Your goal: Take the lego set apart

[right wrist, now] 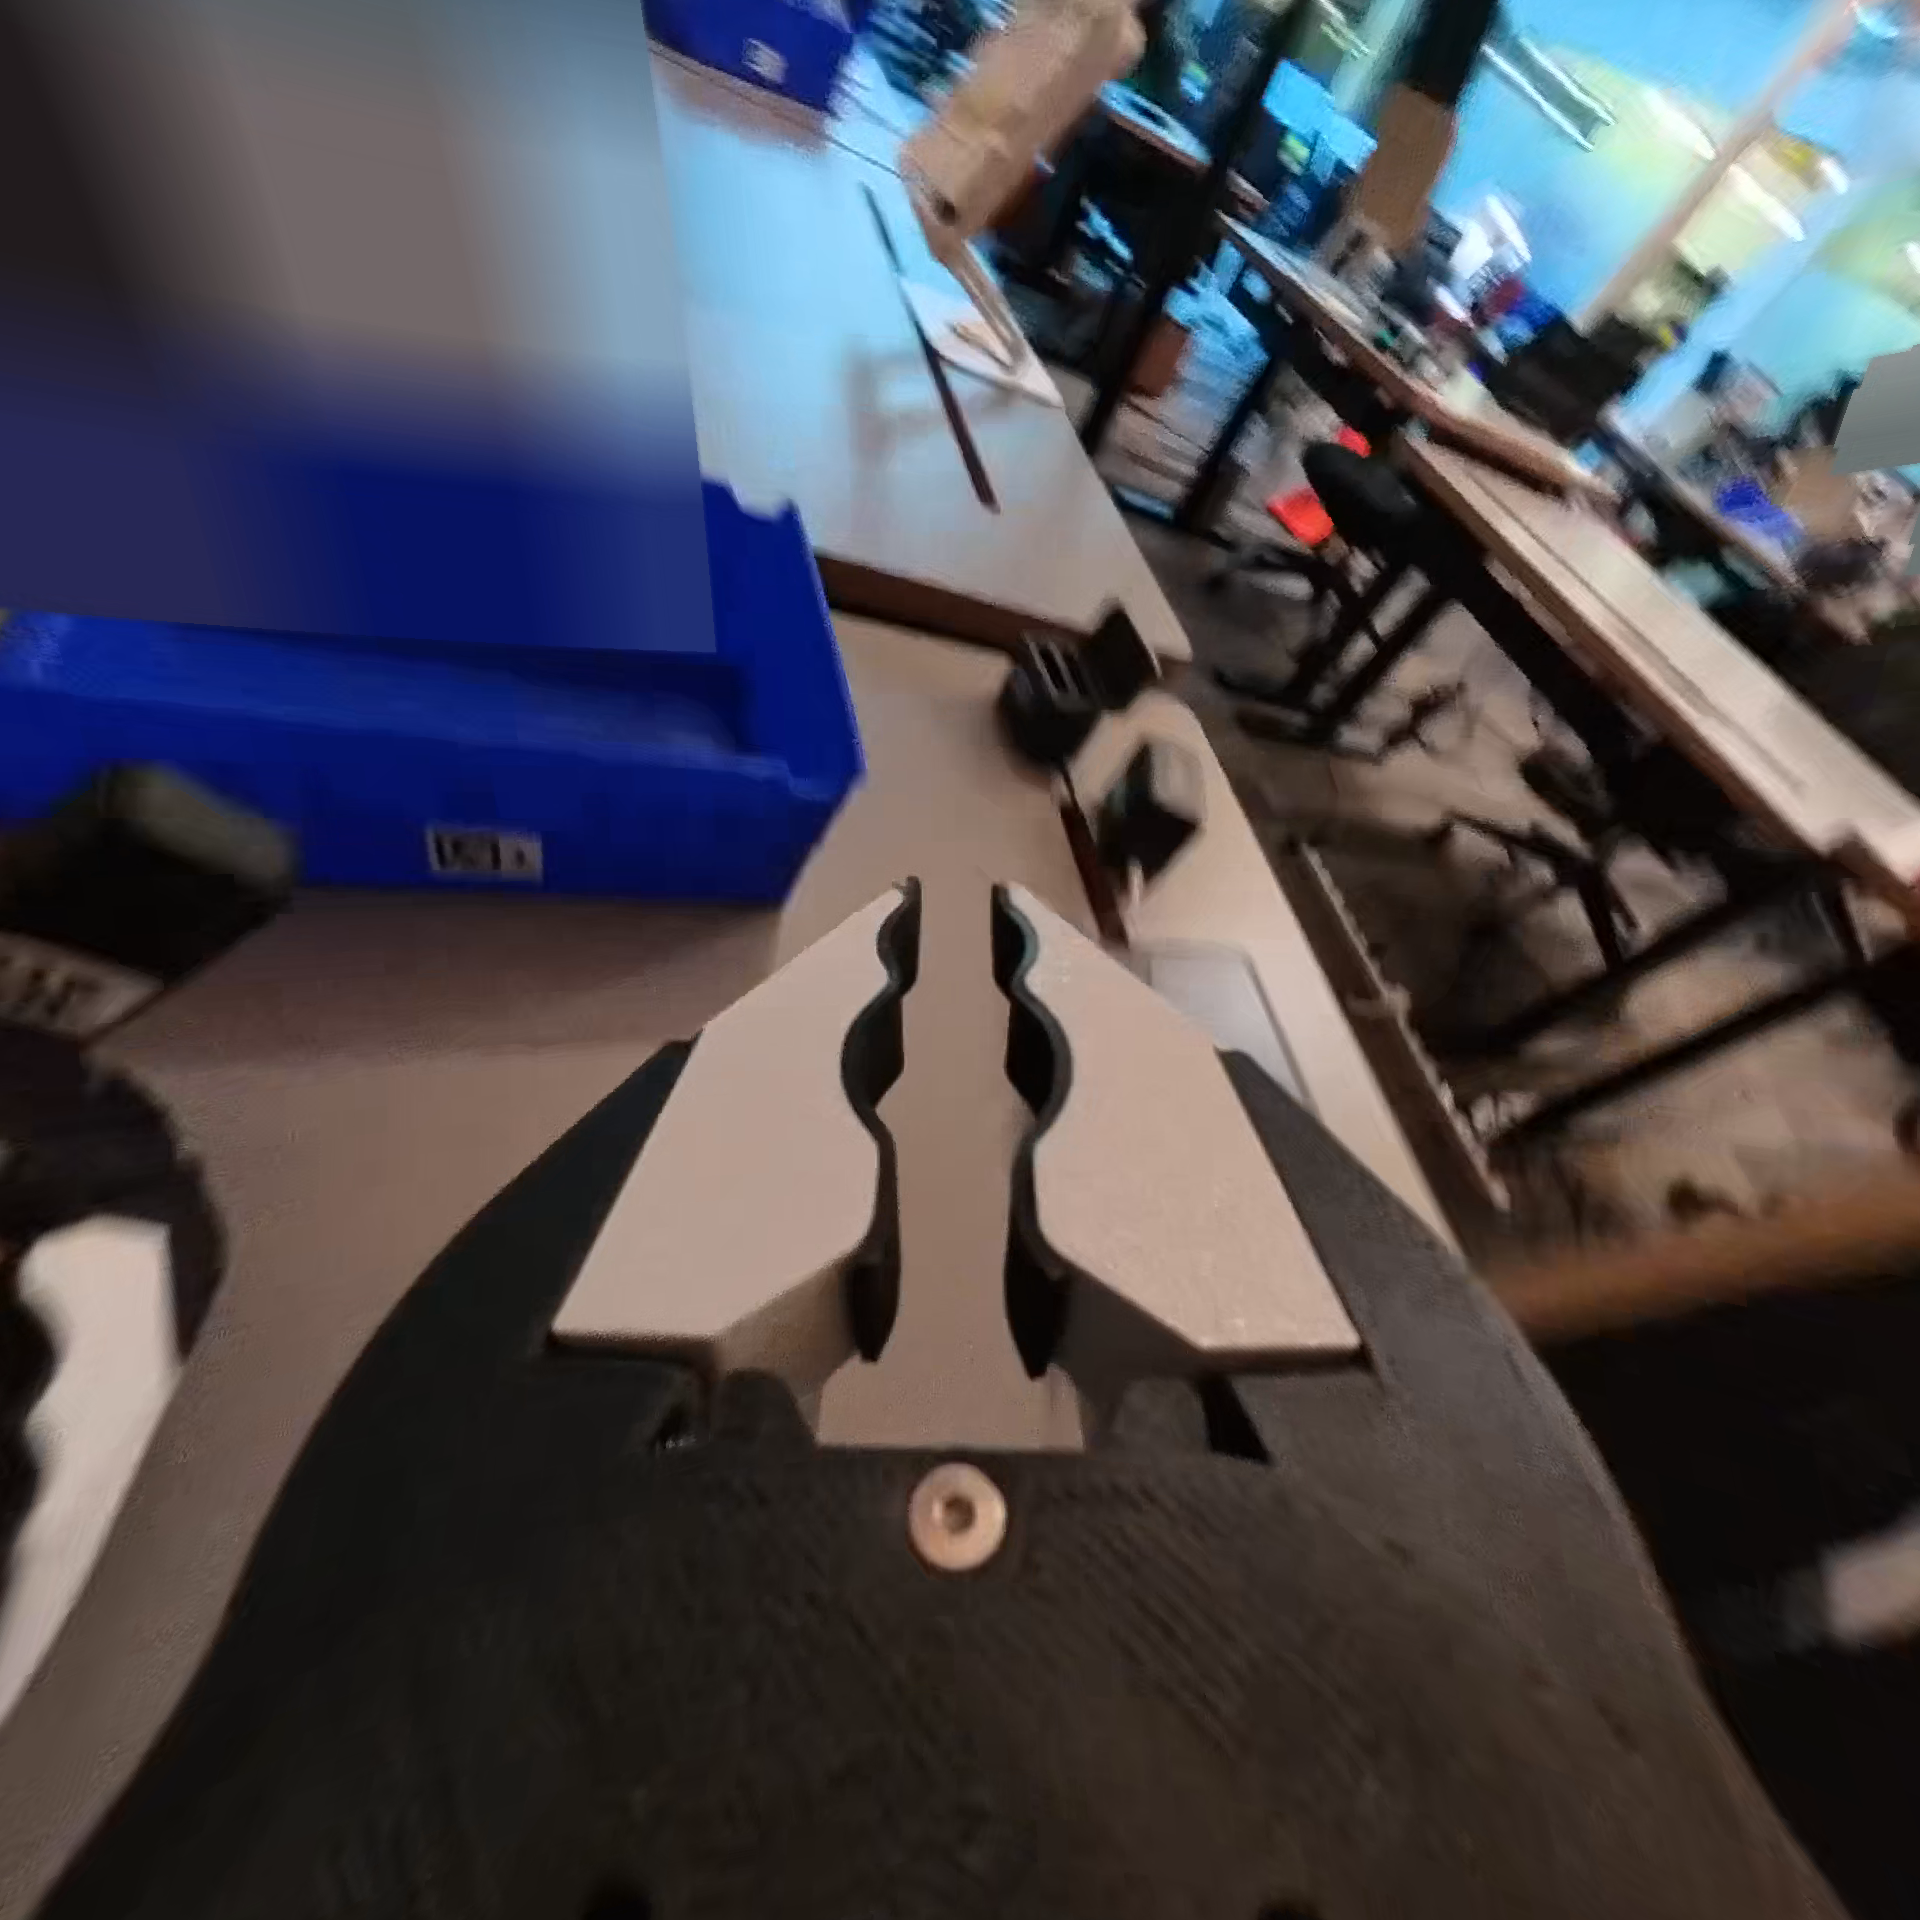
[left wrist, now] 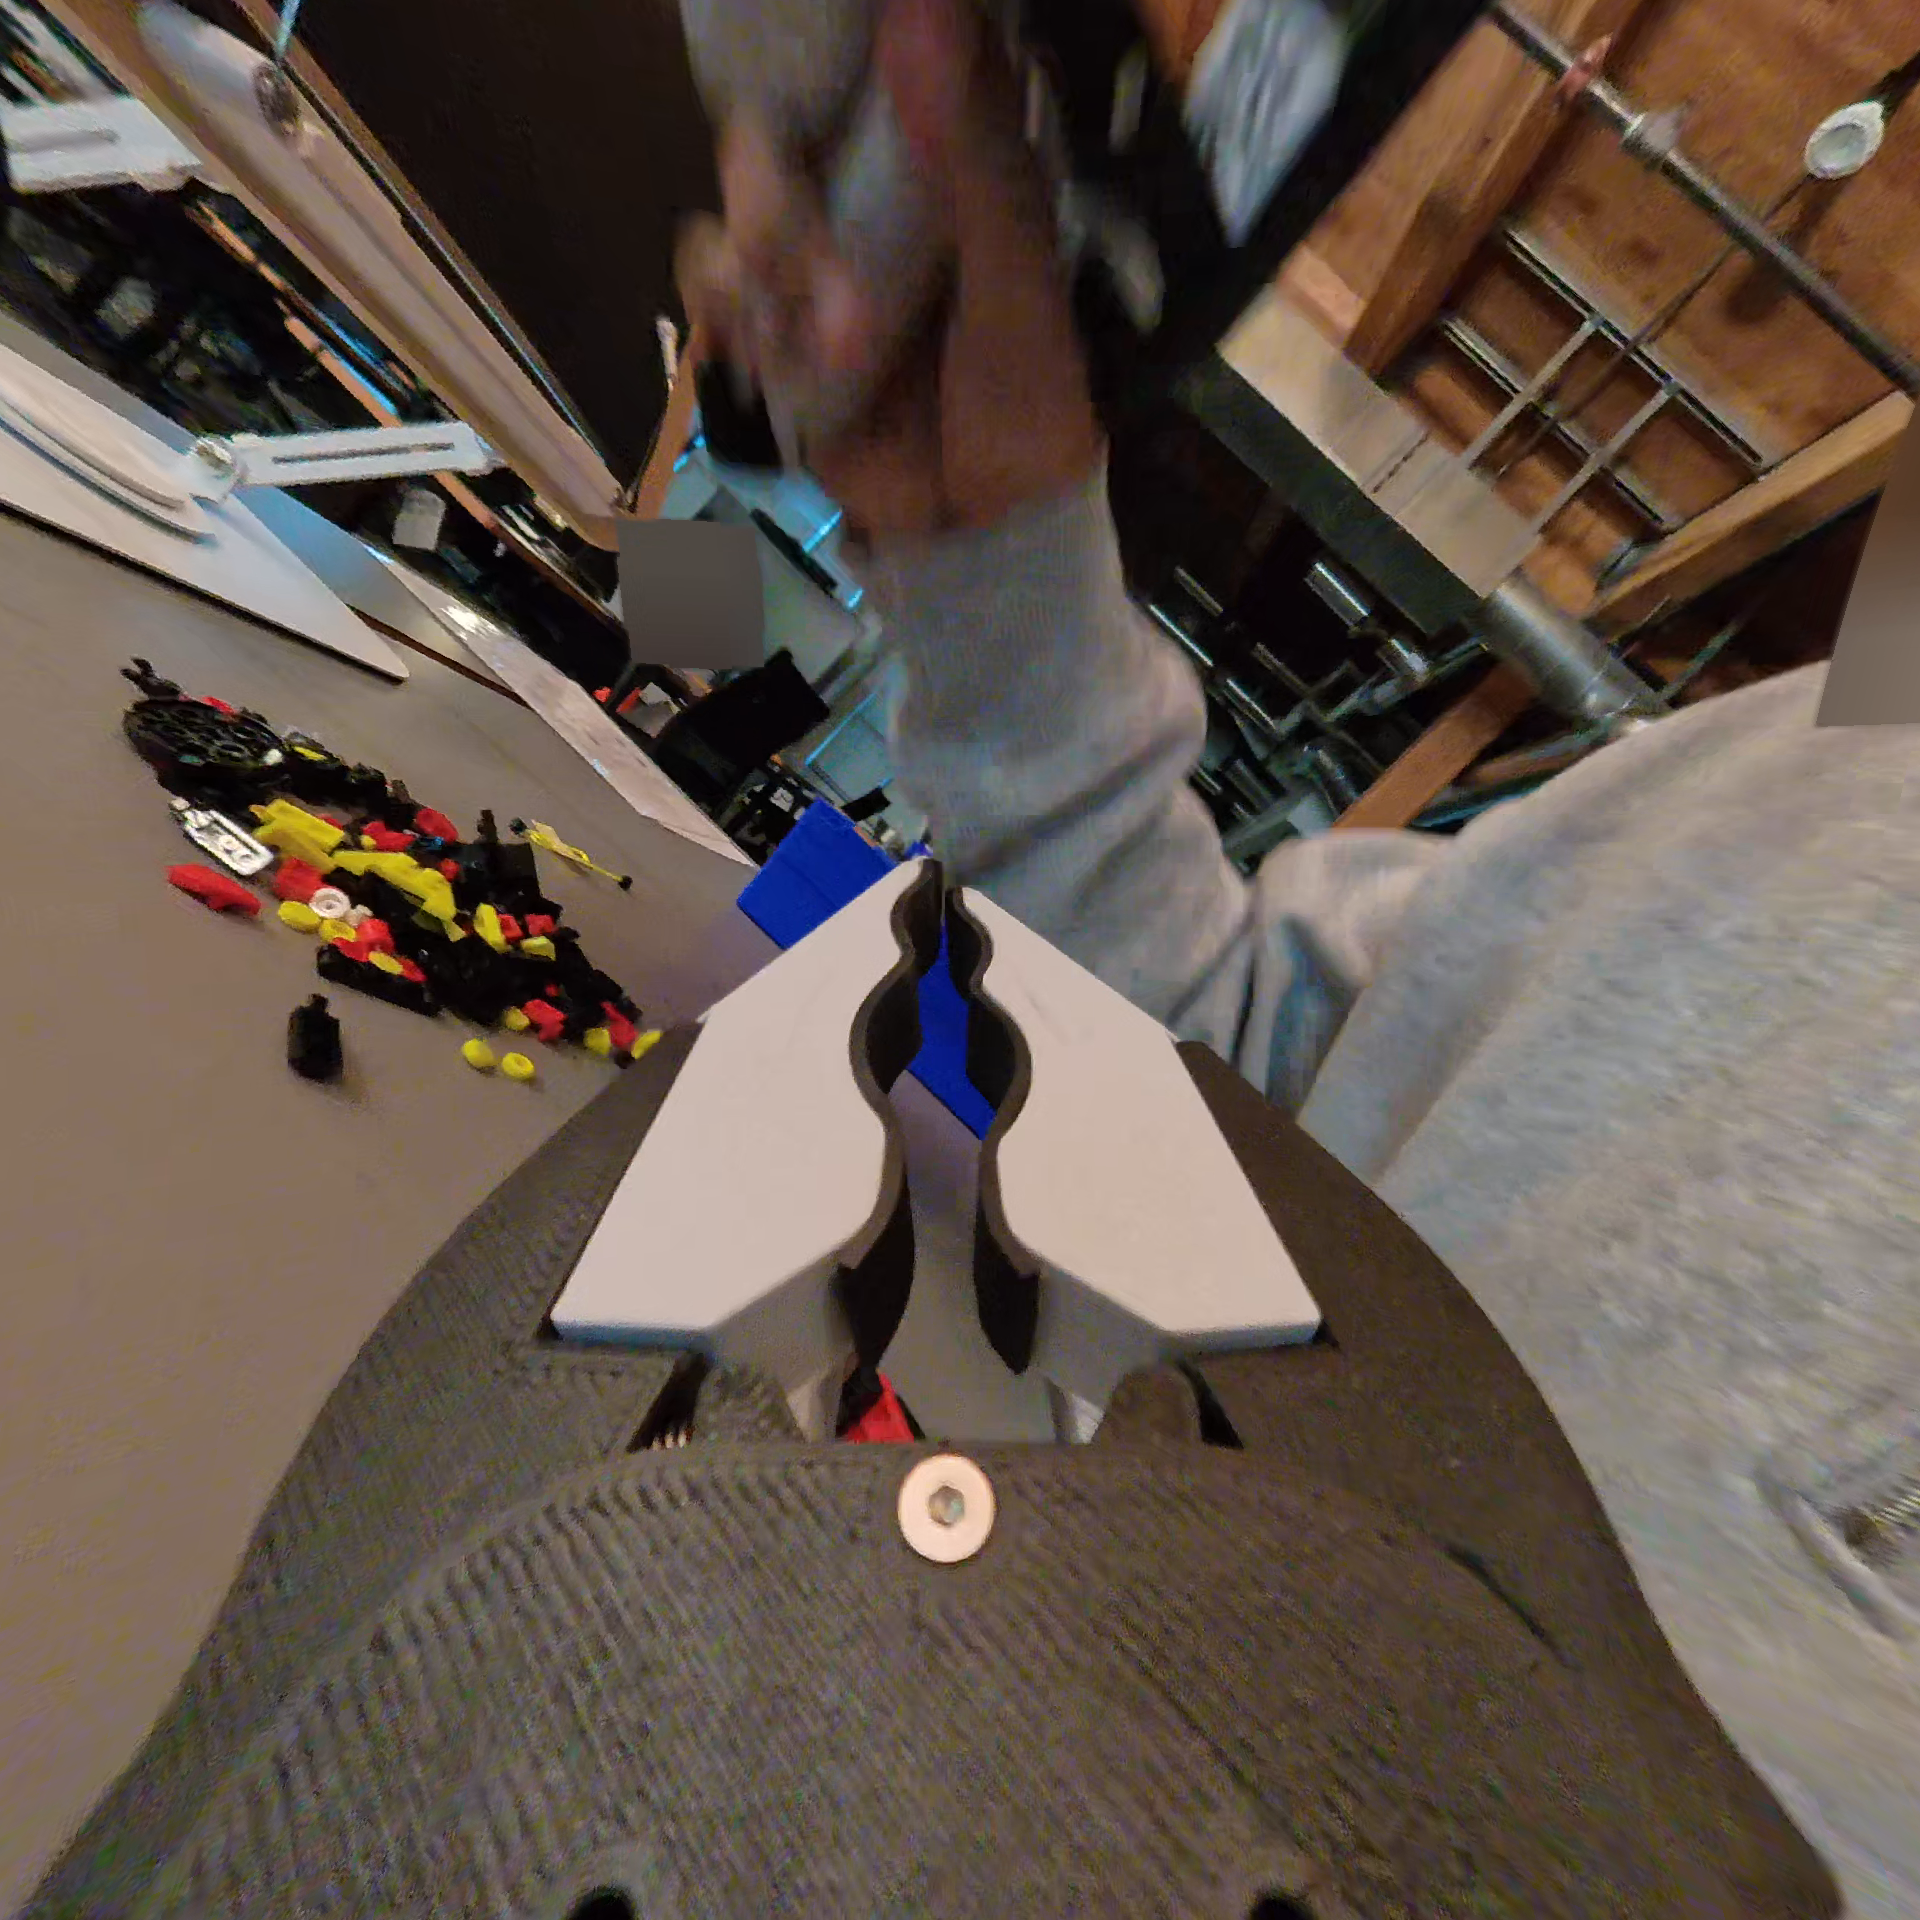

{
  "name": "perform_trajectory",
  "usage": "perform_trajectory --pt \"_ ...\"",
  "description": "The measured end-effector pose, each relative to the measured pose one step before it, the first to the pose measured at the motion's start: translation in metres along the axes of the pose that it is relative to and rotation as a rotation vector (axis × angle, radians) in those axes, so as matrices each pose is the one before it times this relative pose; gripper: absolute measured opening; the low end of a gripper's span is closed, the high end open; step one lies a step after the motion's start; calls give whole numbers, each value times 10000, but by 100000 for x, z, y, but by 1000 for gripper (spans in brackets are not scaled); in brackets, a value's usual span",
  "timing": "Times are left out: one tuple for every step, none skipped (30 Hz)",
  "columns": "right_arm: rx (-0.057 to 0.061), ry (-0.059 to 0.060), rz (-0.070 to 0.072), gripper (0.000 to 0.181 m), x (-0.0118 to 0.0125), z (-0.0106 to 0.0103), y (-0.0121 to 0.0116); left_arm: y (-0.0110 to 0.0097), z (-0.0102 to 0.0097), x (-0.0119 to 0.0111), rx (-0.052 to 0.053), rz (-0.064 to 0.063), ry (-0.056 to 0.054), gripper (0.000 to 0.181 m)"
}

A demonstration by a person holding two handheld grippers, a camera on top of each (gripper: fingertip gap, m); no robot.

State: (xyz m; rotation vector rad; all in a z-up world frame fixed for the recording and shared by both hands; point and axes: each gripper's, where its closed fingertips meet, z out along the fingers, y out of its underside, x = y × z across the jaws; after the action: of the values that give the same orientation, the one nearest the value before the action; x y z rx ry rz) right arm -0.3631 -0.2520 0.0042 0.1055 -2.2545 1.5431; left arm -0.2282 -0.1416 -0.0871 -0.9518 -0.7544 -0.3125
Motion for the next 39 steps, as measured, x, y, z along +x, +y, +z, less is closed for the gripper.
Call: perform_trajectory --pt "195 -465 -438 9 150 2100 -2205 354 -59 272 -192 -36 28 0" --pt "-34 -433 -338 8 558 2155 -1712 225 8 340 -133 12 26 0" --pt "-409 -468 -265 7 858 2224 -867 63 59 499 -97 99 100 0" --pt "-811 -512 -309 7 1086 2209 88 36 89 486 -141 194 91 0" --pt "-1166 -488 -394 6 1347 2168 998 71 76 296 -206 305 -9 0" --pt "-1421 -419 -412 6 1526 2114 1728 126 6 103 -242 358 -95 0" --pt "-1567 -413 -398 5 1492 2106 2203 148 -64 -47 -229 337 -146 0" --pt "-1576 -390 -354 5 1352 2104 2382 99 -138 -152 -169 230 -150 0" --pt "-1409 -439 -341 4 951 2144 2252 -44 -181 -129 -53 72 -87 0" --pt "-1212 -504 -358 6 490 2141 2006 -222 -207 -32 64 -72 25 0" --pt "-1118 -507 -393 7 143 2078 1856 -351 -238 2 154 -162 82 0" --pt "-1123 -457 -446 11 -64 1983 1767 -354 -241 -49 168 -183 76 0" --pt "-1144 -416 -489 15 -245 1835 1669 -228 -225 -116 102 -168 49 1" --pt "-1042 -353 -481 17 -337 1620 1377 -127 -213 -215 40 -134 -17 1" --pt "-753 -304 -432 18 -407 1325 850 -99 -188 -206 27 -114 -24 1" --pt "-345 -284 -370 18 -480 973 229 -120 -138 -114 46 -113 13 1" --pt "-3 -159 -272 17 -328 601 -234 -140 -115 -34 65 -105 37 1" --pt "197 -76 -152 18 -164 264 -472 -127 -72 -25 74 -77 28 1" --pt "341 -71 -33 19 -118 54 -612 -51 -46 -31 47 -61 16 1" --pt "393 -21 42 19 -25 -6 -663 43 0 -69 -2 -64 7 1" --pt "334 -25 25 19 -27 39 -538 101 31 -86 -42 -79 5 1" --pt "190 -28 -11 20 -57 133 -287 129 53 -82 -60 -100 17 1" --pt "27 -28 -47 20 -33 169 -17 110 50 -58 -57 -106 27 1" --pt "18 19 -37 21 83 34 30 68 32 -48 -31 -88 15 1" --pt "49 36 -3 23 131 -38 23 34 22 -38 -12 -43 0 1" --pt "51 -12 4 22 50 -7 41 27 -1 -56 -11 -1 -26 1" --pt "-39 3 -23 20 59 55 185 27 -3 -49 -12 13 -34 1" --pt "-144 43 -52 20 115 95 374 1 -12 -37 -9 10 -26 0" --pt "-143 64 -27 19 178 98 400 6 -13 -35 -3 -6 -12 1" --pt "-72 59 40 20 213 112 309 -1 -19 -33 4 -21 -3 1" --pt "23 -28 89 20 103 133 164 6 -21 -42 4 -29 2 1" --pt "84 -90 90 20 -8 179 40 11 -12 -31 -6 -37 5 1" --pt "81 -59 40 21 -7 190 -25 15 -1 -49 -9 -38 7 1" --pt "61 -43 -19 21 -42 192 -39 18 -4 -49 -7 -37 2 1" --pt "24 -39 -35 20 -67 197 -46 11 -12 -46 -6 -40 3 1" --pt "-14 -11 -35 19 -25 184 -36 27 -8 -49 -10 -42 4 1" --pt "-39 -3 -49 19 11 166 -4 16 -2 -57 -11 -42 -1 1" --pt "-34 -20 -17 18 31 143 10 24 -7 -66 -8 -40 -6 1" --pt "23 -59 72 18 33 115 -40 43 7 -96 -14 -46 -21 1"
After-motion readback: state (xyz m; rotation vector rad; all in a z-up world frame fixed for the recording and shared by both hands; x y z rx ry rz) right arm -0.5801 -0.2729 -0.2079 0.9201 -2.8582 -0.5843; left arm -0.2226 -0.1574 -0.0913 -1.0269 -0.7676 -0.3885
